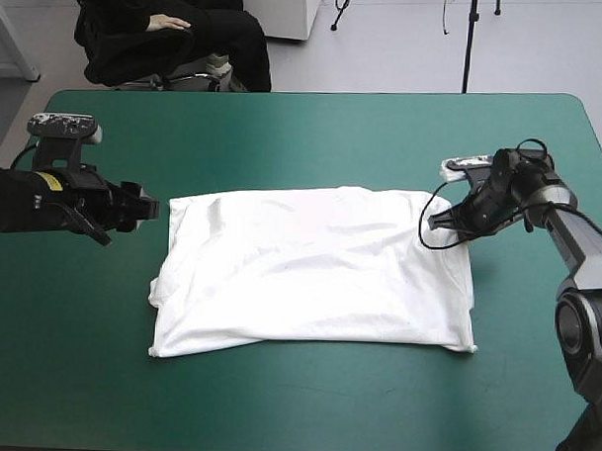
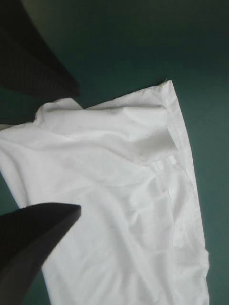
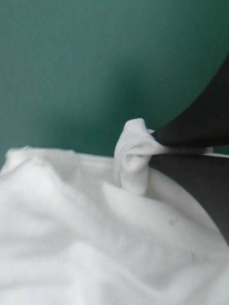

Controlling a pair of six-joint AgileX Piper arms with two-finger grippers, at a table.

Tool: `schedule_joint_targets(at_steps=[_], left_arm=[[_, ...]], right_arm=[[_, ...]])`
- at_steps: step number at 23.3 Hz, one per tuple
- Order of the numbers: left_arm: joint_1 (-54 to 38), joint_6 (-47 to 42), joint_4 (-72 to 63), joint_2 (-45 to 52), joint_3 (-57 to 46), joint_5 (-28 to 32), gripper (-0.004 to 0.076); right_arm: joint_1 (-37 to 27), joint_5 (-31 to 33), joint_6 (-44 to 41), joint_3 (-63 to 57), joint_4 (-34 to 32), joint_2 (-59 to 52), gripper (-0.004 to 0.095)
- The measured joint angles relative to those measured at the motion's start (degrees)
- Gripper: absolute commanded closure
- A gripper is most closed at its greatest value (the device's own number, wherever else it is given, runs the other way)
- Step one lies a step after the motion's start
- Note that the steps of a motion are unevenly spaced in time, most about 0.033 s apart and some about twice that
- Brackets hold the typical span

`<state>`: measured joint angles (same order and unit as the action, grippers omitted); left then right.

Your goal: Fold the cloth

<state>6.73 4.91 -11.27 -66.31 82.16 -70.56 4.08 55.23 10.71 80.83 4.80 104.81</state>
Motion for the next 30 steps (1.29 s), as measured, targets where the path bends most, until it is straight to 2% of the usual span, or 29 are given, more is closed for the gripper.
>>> schedule_joint_targets(at_steps=[5, 14, 15, 17, 19, 21, 26, 30], left_arm=[[0.0, 0.0, 0.2, 0.0, 0.0, 0.0, 0.0272], [0.0, 0.0, 0.7, 0.0, 0.0, 0.0, 0.0275], [0.0, 0.0, 0.8, 0.0, 0.0, 0.0, 0.0275], [0.0, 0.0, 0.8, 0.0, 0.0, 0.0, 0.0275], [0.0, 0.0, 0.8, 0.0, 0.0, 0.0, 0.0275], [0.0, 0.0, 1.2, 0.0, 0.0, 0.0, 0.0275], [0.0, 0.0, 4.3, 0.6, 0.0, 0.0, 0.0274], [0.0, -1.7, 7.5, 3.3, -1.3, 0.0, 0.0274]], right_arm=[[0.1, 2.0, 5.5, 1.7, 9.8, -3.5, 0.0925], [5.8, 2.0, 7.1, 1.7, 10.5, 2.2, 0.0914], [6.0, 1.9, 7.2, 1.7, 10.4, 3.5, 0.0890], [5.9, 2.2, 7.4, 1.9, 9.9, 4.2, 0.0750], [5.9, 3.0, 8.1, 2.5, 9.8, 4.4, 0.0509], [5.9, 6.2, 8.2, 4.1, 9.5, 4.6, 0.0397], [5.9, 11.8, 6.5, 7.6, 4.3, 0.1, 0.0393], [5.9, 14.7, 2.4, 8.0, -4.8, -5.9, 0.0393]])
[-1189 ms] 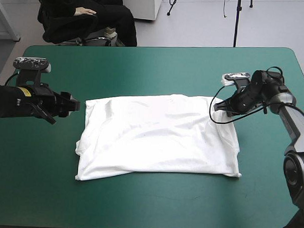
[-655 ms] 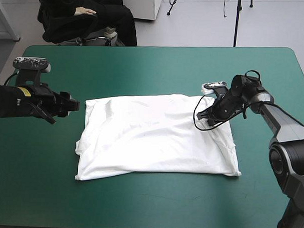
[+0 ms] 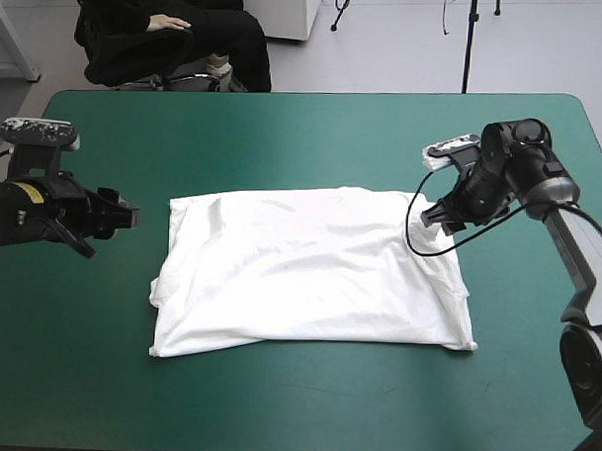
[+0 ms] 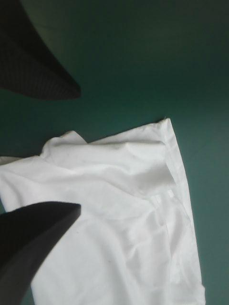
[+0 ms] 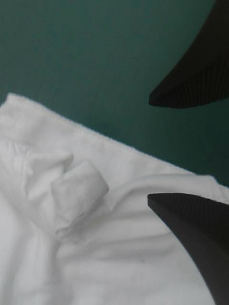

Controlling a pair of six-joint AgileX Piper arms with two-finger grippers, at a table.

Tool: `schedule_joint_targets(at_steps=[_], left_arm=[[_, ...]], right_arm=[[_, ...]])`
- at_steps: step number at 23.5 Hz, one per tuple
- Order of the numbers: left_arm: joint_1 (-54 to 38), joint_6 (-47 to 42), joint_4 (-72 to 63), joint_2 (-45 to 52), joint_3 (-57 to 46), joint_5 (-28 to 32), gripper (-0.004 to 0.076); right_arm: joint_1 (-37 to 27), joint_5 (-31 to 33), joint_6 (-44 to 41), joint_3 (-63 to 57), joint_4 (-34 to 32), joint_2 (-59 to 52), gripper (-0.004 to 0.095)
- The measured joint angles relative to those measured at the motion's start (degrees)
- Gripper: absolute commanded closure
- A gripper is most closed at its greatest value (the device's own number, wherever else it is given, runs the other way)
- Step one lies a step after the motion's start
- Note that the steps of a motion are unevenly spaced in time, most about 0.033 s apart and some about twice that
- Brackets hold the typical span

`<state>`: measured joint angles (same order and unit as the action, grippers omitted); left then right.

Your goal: Fold the cloth

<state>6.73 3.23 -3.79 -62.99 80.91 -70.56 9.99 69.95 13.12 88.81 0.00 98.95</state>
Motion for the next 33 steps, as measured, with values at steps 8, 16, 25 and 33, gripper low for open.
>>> schedule_joint_targets(at_steps=[8, 16, 25, 33], left_arm=[[0.0, -2.8, 0.4, 9.4, -14.8, 0.0, 0.0274], [0.0, -6.3, -2.1, 9.0, -30.1, 0.5, 0.0275], [0.0, -7.9, -4.4, -2.2, -42.2, 14.0, 0.0289], [3.1, -8.9, -4.0, -10.7, -42.3, 20.2, 0.0340]], right_arm=[[0.0, 0.8, -4.8, -1.4, -3.3, -13.0, 0.0394], [0.0, 1.6, -8.3, -10.8, -5.4, -27.8, 0.0394], [0.0, 1.7, -9.3, -13.5, -5.5, -31.8, 0.0394], [0.0, 1.7, -9.5, -14.1, -5.4, -31.8, 0.0394]])
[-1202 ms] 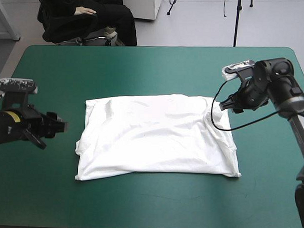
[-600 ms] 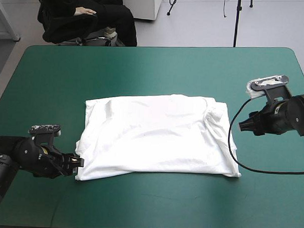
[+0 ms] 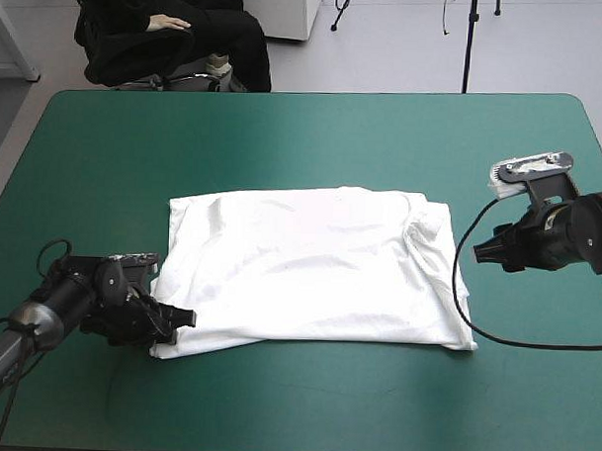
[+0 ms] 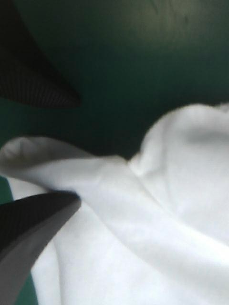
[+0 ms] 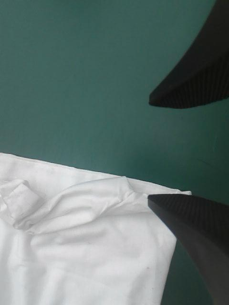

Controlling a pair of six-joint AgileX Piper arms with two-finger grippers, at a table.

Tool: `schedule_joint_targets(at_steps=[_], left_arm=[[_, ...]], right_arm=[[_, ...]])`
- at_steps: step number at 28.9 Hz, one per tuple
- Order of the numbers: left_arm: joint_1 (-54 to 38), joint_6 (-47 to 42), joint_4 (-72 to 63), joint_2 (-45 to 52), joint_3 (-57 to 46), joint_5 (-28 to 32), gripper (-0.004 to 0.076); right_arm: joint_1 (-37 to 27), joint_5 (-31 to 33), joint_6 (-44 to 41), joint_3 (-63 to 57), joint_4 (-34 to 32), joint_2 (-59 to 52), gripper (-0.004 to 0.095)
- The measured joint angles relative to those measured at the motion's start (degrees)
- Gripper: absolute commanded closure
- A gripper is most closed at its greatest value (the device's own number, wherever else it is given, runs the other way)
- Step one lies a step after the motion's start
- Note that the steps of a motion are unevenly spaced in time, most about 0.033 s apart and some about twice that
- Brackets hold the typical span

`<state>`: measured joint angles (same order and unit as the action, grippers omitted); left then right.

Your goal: Fold the cloth

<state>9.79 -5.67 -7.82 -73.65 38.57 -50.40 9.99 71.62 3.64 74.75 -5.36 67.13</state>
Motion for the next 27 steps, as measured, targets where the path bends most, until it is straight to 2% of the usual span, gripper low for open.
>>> schedule_joint_targets(at_steps=[4, 9, 12, 16, 18, 22, 27], left_arm=[[5.8, -3.3, 4.3, -3.6, 1.0, -0.4, 0.0341], [7.9, -4.4, 4.6, -4.7, 1.6, 0.2, 0.0363], [8.0, -4.4, 4.6, -4.8, 1.6, 0.3, 0.0462], [8.3, -4.5, 4.0, -4.8, 1.7, 0.8, 0.0676], [8.3, -4.6, 3.4, -4.8, 1.7, 1.1, 0.0738], [8.3, -4.7, 2.3, -4.8, 1.7, 1.5, 0.0741], [8.3, -4.7, 2.2, -4.8, 1.7, 1.5, 0.0741]], right_arm=[[0.0, -0.1, 0.0, -3.1, 0.1, 0.0, 0.0394], [0.0, -0.2, 0.2, -7.1, 3.0, -0.2, 0.0394], [0.4, -0.5, 1.3, -10.8, 4.7, -0.9, 0.0394], [4.0, -2.0, 2.0, -16.8, 5.4, -2.1, 0.0392], [5.8, -2.9, 2.1, -19.3, 5.4, -2.3, 0.0392], [6.8, -7.0, 1.2, -24.1, 5.4, -2.3, 0.0362], [6.8, -12.9, -3.6, -28.3, 1.9, -1.7, 0.0299]])
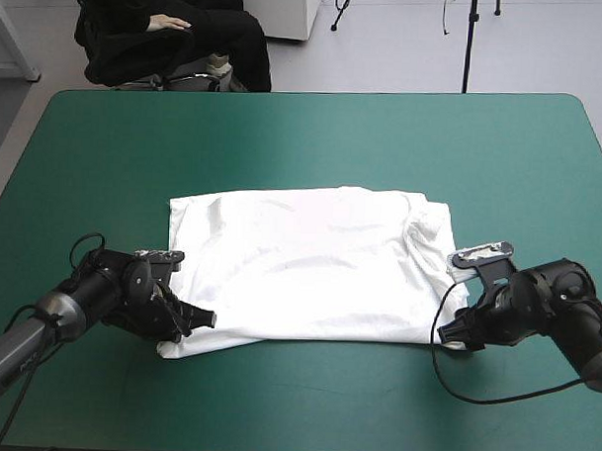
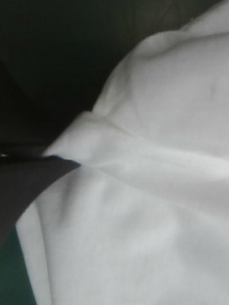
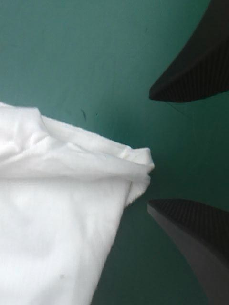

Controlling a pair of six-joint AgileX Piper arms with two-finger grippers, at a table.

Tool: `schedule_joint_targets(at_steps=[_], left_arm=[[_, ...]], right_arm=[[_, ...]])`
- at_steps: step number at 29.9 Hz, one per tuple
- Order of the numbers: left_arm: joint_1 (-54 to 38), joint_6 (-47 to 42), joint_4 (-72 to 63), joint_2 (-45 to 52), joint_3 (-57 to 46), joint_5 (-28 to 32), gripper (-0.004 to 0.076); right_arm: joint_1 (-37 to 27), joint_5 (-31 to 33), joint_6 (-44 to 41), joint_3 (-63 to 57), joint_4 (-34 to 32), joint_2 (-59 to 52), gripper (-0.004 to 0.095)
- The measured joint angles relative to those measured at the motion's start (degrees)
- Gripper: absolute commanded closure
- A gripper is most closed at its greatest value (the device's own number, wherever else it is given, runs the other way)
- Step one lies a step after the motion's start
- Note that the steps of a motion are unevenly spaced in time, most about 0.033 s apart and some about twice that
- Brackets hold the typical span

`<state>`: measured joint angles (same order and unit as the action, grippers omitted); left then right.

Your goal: Fold the cloth

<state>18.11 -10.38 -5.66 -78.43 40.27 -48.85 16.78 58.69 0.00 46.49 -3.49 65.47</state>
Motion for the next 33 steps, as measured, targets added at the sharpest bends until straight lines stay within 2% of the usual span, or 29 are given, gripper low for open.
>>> schedule_joint_targets(at_steps=[4, 12, 18, 26, 33], left_arm=[[0.0, 0.1, 0.0, 0.0, 0.0, 0.0, 0.0741], [0.0, 0.3, 0.0, 0.0, 0.0, 0.0, 0.0741], [0.0, 0.4, 0.1, -0.1, 0.0, 0.1, 0.0741], [0.0, 0.4, 0.1, -0.2, 0.0, 0.0, 0.0741], [0.0, 0.4, 1.2, -0.5, 1.9, -2.3, 0.0741]], right_arm=[[0.0, -3.9, -2.2, -2.9, -1.2, 2.8, 0.0300], [0.0, -10.4, -3.0, -5.3, 0.7, 9.1, 0.0318], [0.0, -11.4, -3.0, -6.5, 2.2, 11.4, 0.0526], [0.0, -11.7, -1.9, -6.6, 5.5, 11.7, 0.0929], [0.2, -9.7, -1.9, -5.0, 6.7, 12.0, 0.0925]])
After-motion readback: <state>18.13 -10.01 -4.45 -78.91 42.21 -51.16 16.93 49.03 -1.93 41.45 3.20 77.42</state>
